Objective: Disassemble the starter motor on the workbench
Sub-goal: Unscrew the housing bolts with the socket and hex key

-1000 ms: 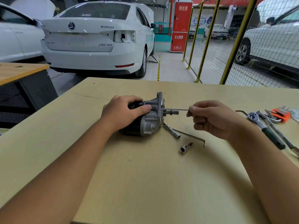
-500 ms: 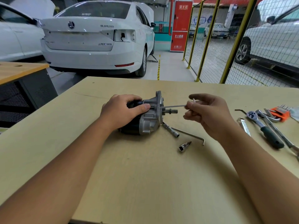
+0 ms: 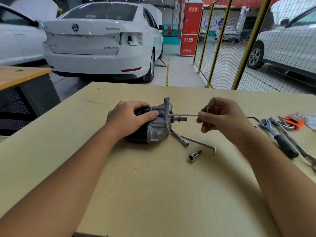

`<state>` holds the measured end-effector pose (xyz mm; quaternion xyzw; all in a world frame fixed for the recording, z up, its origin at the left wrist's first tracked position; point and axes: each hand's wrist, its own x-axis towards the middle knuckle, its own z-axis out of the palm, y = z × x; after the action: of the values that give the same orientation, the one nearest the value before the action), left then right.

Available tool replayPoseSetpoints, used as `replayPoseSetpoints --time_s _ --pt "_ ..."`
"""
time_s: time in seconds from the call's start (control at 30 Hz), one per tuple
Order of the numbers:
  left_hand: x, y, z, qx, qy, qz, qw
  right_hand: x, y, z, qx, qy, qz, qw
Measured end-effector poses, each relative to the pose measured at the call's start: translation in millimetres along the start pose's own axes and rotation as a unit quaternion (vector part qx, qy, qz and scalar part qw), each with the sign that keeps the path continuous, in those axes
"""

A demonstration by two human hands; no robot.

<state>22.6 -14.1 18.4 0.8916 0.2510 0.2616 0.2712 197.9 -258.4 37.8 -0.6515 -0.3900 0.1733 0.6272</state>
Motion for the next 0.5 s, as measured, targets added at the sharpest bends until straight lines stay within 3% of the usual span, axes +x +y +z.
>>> replayPoseSetpoints --time_s 0.07,0.27,0.37,0.5 --pt "-0.2 0.3 0.0 0.001 0.001 -0.001 1.000 0.8 -0.8 -1.7 -0.012 -0.001 0.003 1.000" --pt "0.5 -1.3 0.2 -0.002 -0.001 0.001 1.000 -1.0 -5.1 1.4 0.218 -0.066 0.136 0.964" --pt "0.5 -1.7 0.8 -0.002 -0.001 0.003 1.000 1.7 -6.3 3.1 0.292 -0.038 0.177 0.939" --pt "0.8 -2.2 1.3 -0.001 -0.003 0.003 1.000 3.3 -6.1 -0.7 0.266 -0.037 0.240 0.933"
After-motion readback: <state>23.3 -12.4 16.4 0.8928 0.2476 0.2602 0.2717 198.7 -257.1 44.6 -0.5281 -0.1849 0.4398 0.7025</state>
